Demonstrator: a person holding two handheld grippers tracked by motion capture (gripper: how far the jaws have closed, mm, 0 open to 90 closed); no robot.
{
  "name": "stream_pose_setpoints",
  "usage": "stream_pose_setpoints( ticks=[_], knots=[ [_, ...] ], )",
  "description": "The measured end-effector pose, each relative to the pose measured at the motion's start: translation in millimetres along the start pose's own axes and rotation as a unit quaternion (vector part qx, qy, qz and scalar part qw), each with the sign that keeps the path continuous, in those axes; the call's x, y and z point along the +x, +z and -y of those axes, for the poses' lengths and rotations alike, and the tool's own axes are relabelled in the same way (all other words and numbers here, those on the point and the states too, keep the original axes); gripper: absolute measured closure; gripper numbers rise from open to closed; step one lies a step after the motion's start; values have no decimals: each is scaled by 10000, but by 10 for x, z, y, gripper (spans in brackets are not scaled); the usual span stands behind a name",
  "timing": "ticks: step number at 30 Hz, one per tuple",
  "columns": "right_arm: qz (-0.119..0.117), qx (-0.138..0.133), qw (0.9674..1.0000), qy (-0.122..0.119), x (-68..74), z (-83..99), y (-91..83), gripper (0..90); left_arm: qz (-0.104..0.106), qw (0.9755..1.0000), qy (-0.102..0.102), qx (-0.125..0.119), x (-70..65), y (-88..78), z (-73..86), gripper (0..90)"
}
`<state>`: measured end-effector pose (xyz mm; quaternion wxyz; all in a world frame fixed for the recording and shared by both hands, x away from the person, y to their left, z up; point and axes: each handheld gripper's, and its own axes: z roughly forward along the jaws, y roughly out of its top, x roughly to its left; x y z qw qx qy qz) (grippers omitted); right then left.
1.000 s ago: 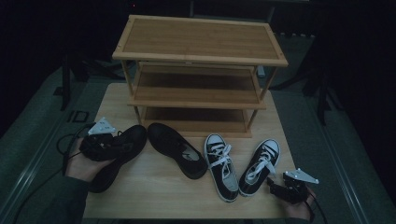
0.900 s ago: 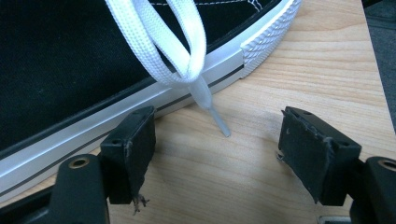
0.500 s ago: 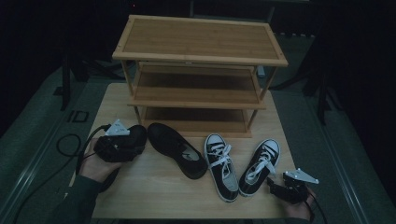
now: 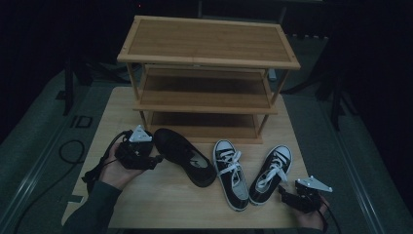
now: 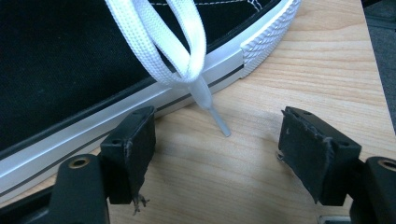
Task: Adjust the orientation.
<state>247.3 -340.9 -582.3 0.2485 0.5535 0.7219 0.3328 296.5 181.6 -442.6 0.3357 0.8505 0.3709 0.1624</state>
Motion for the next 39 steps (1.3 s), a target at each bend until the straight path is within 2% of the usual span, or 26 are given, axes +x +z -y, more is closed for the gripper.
stream_pose_setpoints(
  ticks=[8,14,20,25,31,36,37,39],
  knots=[
    [1,-4,10000,-12,-2,0,1,270,7,10000,-60,-32,-88,114,-93,296],
    [5,-4,10000,-7,0,0,0,269,101,9999,-91,-68,-140,216,-155,289],
    [14,0,10000,12,5,1,0,269,59,9998,-151,-70,-189,307,-206,269],
    [19,0,10000,13,5,1,-1,269,158,9997,-165,-81,-242,421,-254,266],
    [24,-1,10000,17,7,1,-1,270,160,9996,-233,-58,-268,530,-314,245],
    [29,-3,10000,16,7,2,-1,269,52,9996,-258,43,-279,648,-345,209],
    [30,-2,10000,18,7,2,-2,269,-72,9996,-257,92,-280,685,-348,203],
    [31,-1,10000,20,8,2,-2,269,-69,9995,-289,130,-271,726,-348,201]
  ],
)
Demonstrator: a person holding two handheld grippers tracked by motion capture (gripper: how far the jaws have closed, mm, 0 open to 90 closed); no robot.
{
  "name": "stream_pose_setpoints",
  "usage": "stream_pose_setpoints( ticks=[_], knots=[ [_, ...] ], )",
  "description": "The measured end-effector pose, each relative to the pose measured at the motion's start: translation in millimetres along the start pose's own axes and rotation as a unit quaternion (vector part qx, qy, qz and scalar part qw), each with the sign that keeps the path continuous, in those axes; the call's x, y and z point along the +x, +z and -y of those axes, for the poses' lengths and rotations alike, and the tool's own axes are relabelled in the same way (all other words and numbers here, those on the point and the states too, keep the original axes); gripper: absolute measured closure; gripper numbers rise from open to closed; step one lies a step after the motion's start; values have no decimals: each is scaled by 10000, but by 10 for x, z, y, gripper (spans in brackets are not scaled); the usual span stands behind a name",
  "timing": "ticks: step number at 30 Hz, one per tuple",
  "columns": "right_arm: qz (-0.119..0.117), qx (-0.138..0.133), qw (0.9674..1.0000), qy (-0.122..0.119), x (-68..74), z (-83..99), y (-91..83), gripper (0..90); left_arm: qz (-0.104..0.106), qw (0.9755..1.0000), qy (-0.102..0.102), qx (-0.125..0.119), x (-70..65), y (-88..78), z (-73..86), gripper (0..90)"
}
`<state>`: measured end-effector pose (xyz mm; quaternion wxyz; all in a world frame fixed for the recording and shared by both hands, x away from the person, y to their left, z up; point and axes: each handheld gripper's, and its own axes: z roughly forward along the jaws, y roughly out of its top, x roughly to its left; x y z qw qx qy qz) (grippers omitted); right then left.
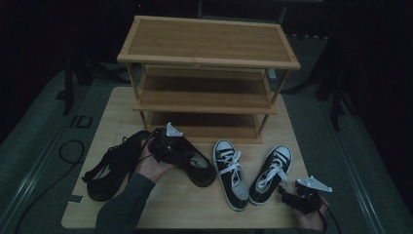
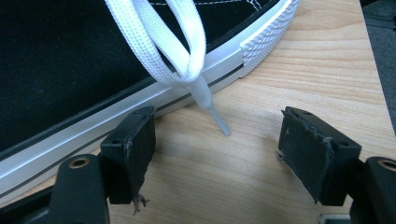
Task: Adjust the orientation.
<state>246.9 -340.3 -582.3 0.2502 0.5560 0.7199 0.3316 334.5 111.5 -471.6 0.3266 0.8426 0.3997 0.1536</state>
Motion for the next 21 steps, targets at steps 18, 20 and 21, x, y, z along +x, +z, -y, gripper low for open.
stream_pose_setpoints(
  ticks=[18,20,21],
  knots=[
    [14,1,10000,8,3,1,-1,270,163,9997,-72,186,2,7,119,414],
    [14,1,10000,9,3,1,-1,270,219,9995,-91,222,3,4,129,471],
    [14,1,10000,9,4,1,-1,270,233,9994,-91,245,5,1,132,507]
  ],
)
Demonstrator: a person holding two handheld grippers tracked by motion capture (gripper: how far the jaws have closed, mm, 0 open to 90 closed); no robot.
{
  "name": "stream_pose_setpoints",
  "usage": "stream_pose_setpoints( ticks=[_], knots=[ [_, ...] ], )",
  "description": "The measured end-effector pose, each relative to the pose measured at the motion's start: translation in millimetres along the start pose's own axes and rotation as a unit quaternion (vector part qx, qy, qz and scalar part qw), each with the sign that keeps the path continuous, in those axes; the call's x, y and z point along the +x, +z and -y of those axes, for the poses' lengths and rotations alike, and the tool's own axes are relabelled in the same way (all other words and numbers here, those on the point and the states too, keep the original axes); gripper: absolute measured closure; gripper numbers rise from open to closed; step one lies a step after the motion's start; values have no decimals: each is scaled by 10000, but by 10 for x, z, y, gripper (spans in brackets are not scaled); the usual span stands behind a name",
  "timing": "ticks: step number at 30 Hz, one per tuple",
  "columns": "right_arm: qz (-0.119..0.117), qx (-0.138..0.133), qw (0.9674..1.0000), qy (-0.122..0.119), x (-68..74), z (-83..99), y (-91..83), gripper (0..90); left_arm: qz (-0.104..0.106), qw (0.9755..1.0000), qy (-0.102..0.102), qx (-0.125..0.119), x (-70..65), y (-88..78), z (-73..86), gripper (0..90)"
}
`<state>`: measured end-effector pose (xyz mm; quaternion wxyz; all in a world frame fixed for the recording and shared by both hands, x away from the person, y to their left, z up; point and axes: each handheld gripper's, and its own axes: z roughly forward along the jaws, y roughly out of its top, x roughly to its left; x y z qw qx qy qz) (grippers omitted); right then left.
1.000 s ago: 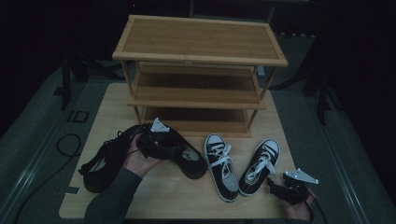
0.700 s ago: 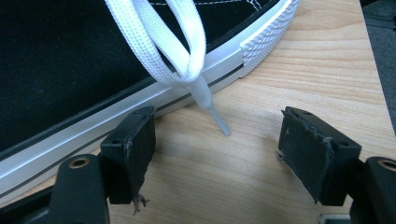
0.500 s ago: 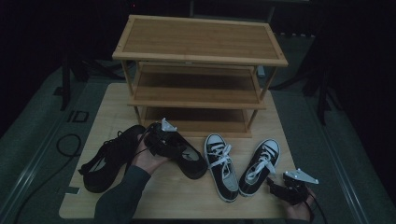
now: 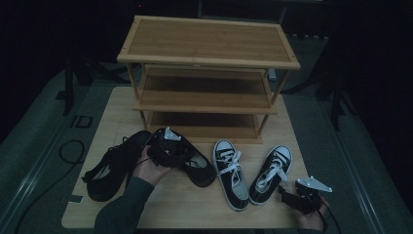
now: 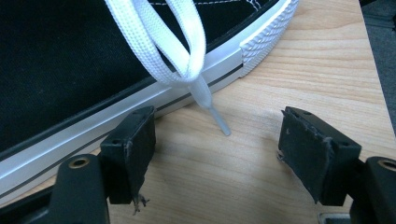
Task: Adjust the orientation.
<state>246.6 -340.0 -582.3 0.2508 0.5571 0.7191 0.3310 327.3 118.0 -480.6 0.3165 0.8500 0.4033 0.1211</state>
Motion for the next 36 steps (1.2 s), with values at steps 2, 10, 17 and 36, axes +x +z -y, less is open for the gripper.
stream_pose_setpoints(
  ticks=[2,10,17,36],
  knots=[
    [1,0,10000,0,0,0,0,270,161,9999,-17,-18,-1,-22,8,652],
    [-2,-3,10000,1,0,0,0,270,266,9996,64,60,1,-106,50,810],
    [-1,-4,10000,-7,-1,0,1,269,347,9985,395,180,17,-256,144,857],
    [-2,-2,10000,0,-1,0,0,269,157,9980,522,322,240,-454,393,751]
  ],
)
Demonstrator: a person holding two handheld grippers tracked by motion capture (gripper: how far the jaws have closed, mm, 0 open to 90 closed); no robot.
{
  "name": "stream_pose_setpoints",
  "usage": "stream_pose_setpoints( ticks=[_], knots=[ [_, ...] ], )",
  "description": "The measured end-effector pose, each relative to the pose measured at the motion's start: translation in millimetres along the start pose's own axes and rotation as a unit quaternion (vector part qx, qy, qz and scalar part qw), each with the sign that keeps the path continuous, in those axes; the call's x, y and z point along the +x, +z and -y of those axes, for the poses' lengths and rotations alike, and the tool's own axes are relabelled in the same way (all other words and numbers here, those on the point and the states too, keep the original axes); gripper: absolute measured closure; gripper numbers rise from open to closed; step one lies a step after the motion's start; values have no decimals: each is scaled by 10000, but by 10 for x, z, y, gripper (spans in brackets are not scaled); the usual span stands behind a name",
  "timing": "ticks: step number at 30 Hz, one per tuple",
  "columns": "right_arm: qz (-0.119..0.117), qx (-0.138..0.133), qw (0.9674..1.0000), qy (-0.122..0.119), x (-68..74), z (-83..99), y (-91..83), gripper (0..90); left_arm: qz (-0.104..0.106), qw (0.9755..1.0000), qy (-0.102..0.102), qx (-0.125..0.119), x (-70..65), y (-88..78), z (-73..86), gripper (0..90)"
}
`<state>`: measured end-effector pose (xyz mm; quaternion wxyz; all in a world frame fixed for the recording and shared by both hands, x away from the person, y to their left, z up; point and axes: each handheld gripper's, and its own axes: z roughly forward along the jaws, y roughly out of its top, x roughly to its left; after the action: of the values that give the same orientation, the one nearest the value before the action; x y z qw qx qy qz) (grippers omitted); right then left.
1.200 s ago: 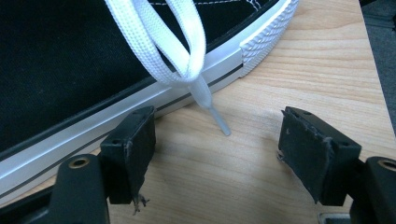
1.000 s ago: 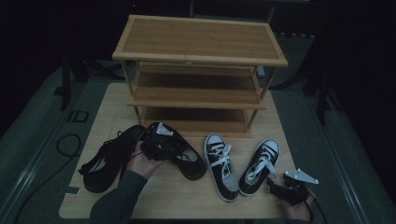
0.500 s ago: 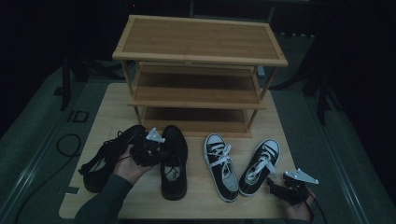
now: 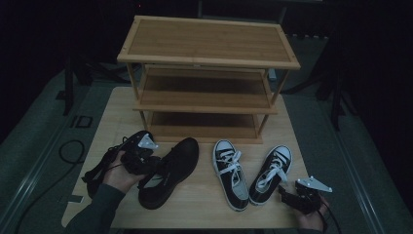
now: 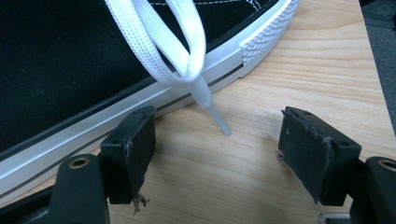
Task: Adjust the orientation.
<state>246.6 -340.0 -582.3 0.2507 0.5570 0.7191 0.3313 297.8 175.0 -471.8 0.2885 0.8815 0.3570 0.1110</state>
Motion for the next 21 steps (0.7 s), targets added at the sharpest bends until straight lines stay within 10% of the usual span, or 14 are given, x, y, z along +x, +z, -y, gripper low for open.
stream_pose_setpoints(
  ticks=[21],
  knots=[
    [2,2,10000,1,0,0,0,269,88,10000,-46,13,72,-160,257,839]
  ],
)
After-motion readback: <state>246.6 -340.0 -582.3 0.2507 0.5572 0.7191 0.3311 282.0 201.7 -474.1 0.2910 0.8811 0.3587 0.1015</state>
